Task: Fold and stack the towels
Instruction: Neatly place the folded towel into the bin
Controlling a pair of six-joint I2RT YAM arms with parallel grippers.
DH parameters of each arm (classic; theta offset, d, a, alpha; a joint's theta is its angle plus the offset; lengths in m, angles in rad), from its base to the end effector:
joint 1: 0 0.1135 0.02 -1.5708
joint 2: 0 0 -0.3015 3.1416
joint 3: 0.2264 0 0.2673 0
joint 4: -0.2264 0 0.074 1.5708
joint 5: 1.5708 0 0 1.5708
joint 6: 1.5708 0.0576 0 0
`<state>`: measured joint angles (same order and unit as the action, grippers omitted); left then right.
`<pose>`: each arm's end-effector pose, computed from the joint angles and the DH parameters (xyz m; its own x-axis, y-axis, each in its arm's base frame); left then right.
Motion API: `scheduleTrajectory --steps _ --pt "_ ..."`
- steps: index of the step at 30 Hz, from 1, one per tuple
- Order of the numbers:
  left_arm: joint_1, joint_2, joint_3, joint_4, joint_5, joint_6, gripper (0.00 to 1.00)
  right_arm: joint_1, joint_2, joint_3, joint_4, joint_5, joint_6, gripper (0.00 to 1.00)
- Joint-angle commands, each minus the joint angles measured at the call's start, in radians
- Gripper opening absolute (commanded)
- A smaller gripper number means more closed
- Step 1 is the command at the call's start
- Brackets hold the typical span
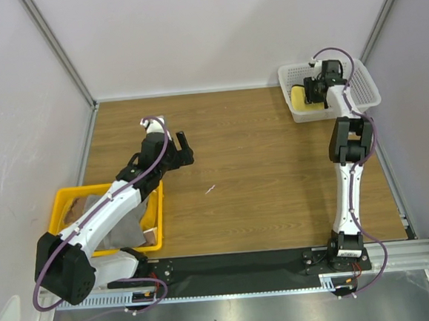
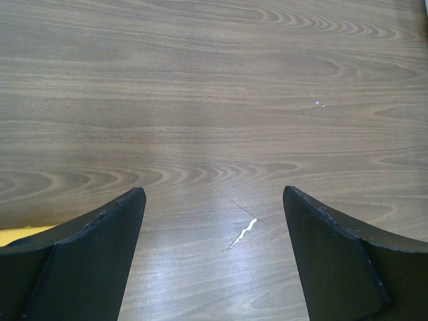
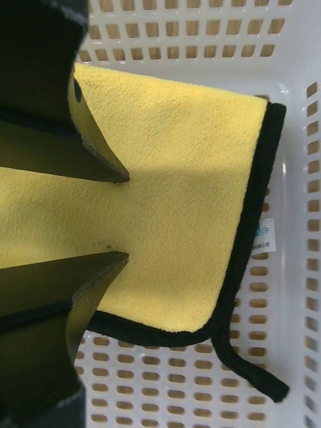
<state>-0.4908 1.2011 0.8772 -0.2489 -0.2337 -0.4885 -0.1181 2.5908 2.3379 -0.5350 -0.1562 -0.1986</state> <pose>0.2589 -0.1232 0.2981 -0.5567 -0.2201 -0.8010 0.0290 0.9585 -0.2836 0.6331 -0.0661 0.1714 -0.6916 -0.1142 -0.7132 -0.1316 0.9908 -0.0311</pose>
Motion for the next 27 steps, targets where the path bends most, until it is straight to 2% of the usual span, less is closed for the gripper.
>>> scheduleTrajectory --steps 1,5,9,12,13,18,21,22,25,27 --pt "0.008 -0.029 -0.001 0.037 -0.023 0.005 0.9 0.012 0.037 0.07 -0.002 0.053 -0.09 0.53" --pt "0.008 -0.025 0.003 0.043 -0.027 0.011 0.9 0.011 0.032 0.084 0.023 0.029 -0.113 0.54" --pt "0.008 -0.026 0.019 0.037 -0.027 0.019 0.9 0.009 0.005 0.138 -0.035 -0.058 -0.078 0.55" --pt "0.008 -0.037 0.046 0.01 -0.052 0.036 0.91 0.015 -0.096 0.117 -0.049 -0.086 -0.062 0.63" --pt "0.008 -0.047 0.052 -0.013 -0.077 0.044 0.91 0.018 -0.125 0.11 -0.052 -0.085 -0.055 0.7" --pt "0.011 -0.09 0.114 -0.107 -0.185 0.051 0.94 0.026 -0.349 0.087 -0.088 -0.098 0.02 0.76" --pt "0.015 -0.152 0.123 -0.136 -0.207 0.062 1.0 0.032 -0.518 -0.009 -0.071 -0.106 0.097 0.83" --pt "0.018 -0.172 0.123 -0.138 -0.21 0.064 1.0 0.034 -0.562 -0.084 -0.06 -0.108 0.117 0.89" --pt "0.034 -0.239 0.126 -0.139 -0.201 0.059 1.0 0.035 -0.742 -0.222 0.007 -0.123 0.194 1.0" --pt "0.055 -0.283 0.146 -0.151 -0.155 0.039 1.0 0.038 -0.872 -0.372 0.065 -0.137 0.237 1.0"
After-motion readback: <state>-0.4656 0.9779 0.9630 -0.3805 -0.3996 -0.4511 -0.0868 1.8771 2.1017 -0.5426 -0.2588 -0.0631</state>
